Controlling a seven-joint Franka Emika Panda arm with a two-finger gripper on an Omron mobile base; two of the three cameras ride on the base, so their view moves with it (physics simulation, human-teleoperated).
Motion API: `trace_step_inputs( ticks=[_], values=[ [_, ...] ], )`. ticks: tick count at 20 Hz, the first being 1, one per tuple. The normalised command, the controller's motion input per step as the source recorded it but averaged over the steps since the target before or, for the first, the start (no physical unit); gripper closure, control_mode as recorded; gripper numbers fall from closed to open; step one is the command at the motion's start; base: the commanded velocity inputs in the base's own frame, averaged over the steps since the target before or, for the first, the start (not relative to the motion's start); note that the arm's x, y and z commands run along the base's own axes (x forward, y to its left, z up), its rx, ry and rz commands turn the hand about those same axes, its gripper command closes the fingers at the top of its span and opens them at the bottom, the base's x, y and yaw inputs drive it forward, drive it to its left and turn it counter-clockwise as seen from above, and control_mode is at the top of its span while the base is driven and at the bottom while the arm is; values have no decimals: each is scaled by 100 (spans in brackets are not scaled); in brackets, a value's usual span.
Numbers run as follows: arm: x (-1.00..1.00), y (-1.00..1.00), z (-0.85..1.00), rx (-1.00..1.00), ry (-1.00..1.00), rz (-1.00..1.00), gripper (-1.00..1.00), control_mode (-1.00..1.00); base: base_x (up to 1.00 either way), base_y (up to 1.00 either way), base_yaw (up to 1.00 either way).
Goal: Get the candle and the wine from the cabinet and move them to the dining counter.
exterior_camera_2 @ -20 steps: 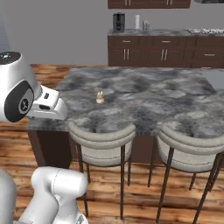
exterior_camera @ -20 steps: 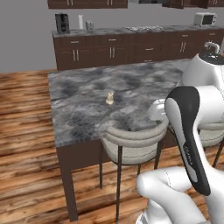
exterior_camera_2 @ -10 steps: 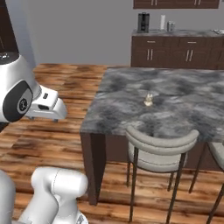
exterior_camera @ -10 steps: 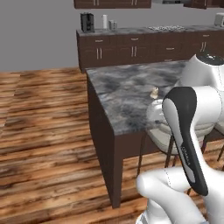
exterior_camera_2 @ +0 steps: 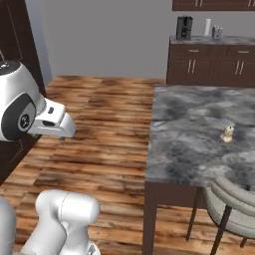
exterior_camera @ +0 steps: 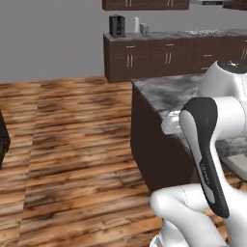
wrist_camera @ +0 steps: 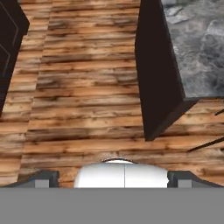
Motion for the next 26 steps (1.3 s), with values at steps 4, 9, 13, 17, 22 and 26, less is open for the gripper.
trace_step_inputs(
  ticks=[4,9,13,17,22,26],
  values=[
    [0,0,0,0,0,0,-100,100,100,100,0],
    [0,0,0,0,0,0,-100,100,100,100,0],
    [0,0,0,0,0,0,-100,100,100,100,0],
    [0,0,0,0,0,0,-100,100,100,77,-1],
    [0,0,0,0,0,0,-100,100,100,20,-2],
    [0,0,0,0,0,0,-100,100,100,-6,-1]
  ],
)
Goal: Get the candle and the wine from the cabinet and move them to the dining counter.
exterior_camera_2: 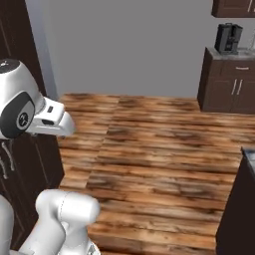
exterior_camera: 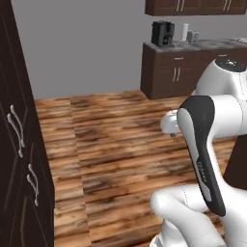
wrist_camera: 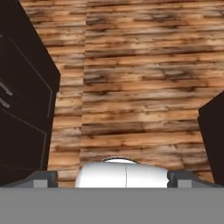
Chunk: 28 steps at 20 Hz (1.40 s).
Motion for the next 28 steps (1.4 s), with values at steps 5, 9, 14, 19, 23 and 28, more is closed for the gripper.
trace_step_inputs(
  ticks=[5,9,14,19,23,28],
  values=[
    [0,0,0,0,0,0,-100,100,100,-10,0],
    [0,0,0,0,0,0,-100,100,100,-7,0],
    [0,0,0,0,0,0,-100,100,100,-10,-5],
    [0,0,0,0,0,0,-100,100,85,-1,-55],
    [0,0,0,0,0,0,-100,100,52,0,-75],
    [0,0,0,0,0,0,-100,100,36,0,-81]
  ],
)
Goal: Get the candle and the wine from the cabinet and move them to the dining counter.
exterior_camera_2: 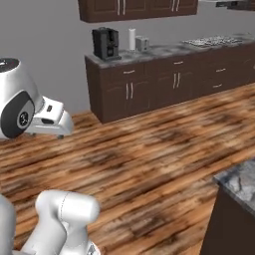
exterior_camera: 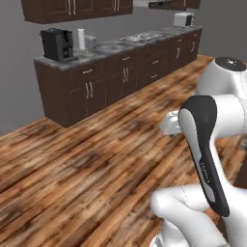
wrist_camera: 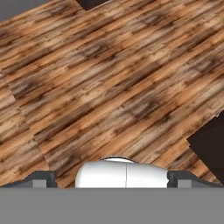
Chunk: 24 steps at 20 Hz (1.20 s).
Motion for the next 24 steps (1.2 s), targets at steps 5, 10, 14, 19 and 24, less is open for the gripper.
trace_step_inputs(
  ticks=[5,10,14,19,24],
  values=[
    [0,0,0,0,0,0,-100,100,92,16,-59],
    [0,0,0,0,0,0,-100,100,100,50,-48],
    [0,0,0,0,0,0,-100,100,100,67,-41],
    [0,0,0,0,0,0,-100,100,100,61,-43],
    [0,0,0,0,0,0,-100,100,100,43,-46]
  ],
)
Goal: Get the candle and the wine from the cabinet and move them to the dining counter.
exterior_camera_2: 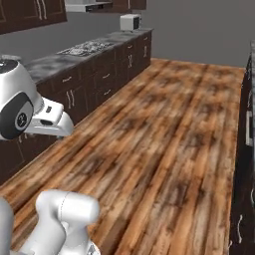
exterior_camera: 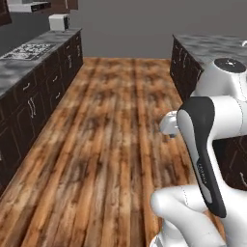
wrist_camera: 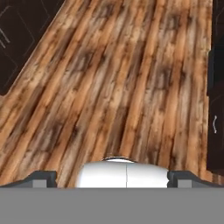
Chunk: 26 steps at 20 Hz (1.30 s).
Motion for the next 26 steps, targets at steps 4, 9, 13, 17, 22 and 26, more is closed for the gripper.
trace_step_inputs(
  ticks=[4,9,13,17,22,26],
  values=[
    [0,0,0,0,0,0,-100,100,100,19,-42],
    [0,0,0,0,0,0,-100,100,100,-1,-36],
    [0,0,0,0,0,0,-100,100,100,0,-33],
    [0,0,0,0,0,0,-100,100,100,-1,-26],
    [0,0,0,0,0,0,-100,100,100,0,0],
    [0,0,0,0,0,0,-100,100,100,-26,32]
  ],
)
